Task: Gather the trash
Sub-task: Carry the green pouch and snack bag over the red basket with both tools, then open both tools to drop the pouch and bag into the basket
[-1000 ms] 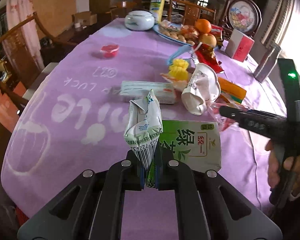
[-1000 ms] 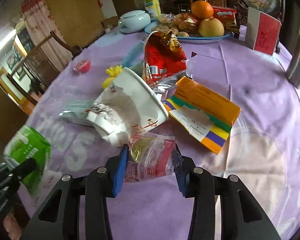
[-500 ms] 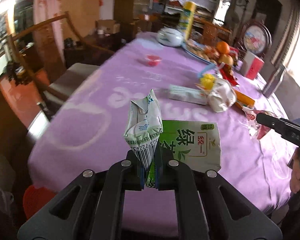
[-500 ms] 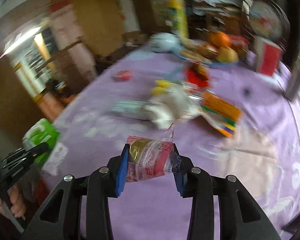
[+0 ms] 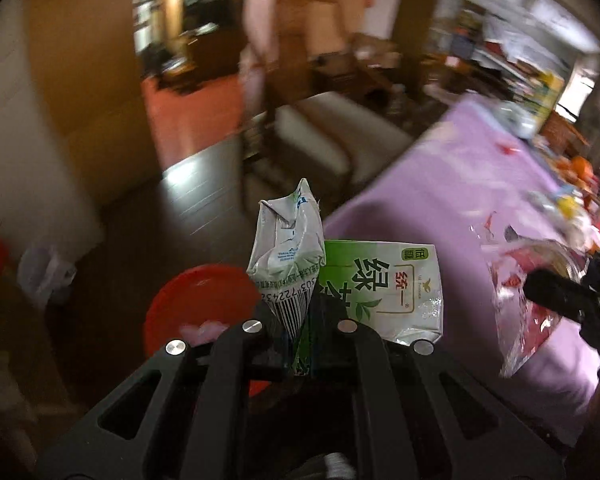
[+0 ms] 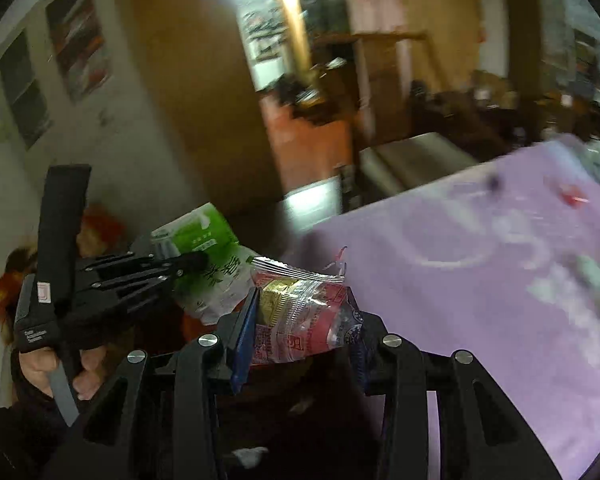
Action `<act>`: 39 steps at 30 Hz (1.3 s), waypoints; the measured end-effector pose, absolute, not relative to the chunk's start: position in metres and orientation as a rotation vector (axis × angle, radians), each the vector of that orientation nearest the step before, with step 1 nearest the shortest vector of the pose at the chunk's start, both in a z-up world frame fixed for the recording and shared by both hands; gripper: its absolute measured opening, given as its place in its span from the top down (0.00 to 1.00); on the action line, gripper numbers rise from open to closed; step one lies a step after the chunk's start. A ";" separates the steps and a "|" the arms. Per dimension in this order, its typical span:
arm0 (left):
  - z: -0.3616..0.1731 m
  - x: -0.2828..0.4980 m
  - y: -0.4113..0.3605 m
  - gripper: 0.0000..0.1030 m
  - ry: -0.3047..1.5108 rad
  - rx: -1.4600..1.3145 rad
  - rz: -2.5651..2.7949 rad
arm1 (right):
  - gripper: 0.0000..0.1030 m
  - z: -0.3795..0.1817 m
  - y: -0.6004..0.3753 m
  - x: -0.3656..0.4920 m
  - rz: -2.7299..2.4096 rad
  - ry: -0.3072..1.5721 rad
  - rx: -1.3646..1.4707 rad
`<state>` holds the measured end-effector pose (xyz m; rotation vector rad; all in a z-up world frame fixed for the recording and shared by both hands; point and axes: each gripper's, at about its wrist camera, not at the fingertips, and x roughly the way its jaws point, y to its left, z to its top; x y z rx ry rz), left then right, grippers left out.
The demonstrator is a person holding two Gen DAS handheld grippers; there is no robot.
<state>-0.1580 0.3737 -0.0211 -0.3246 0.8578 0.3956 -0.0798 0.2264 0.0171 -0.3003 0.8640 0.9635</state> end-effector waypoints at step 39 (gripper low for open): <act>-0.164 -0.183 0.480 0.55 1.161 -0.463 0.671 | 0.39 -0.119 0.381 -0.063 1.079 1.190 -0.368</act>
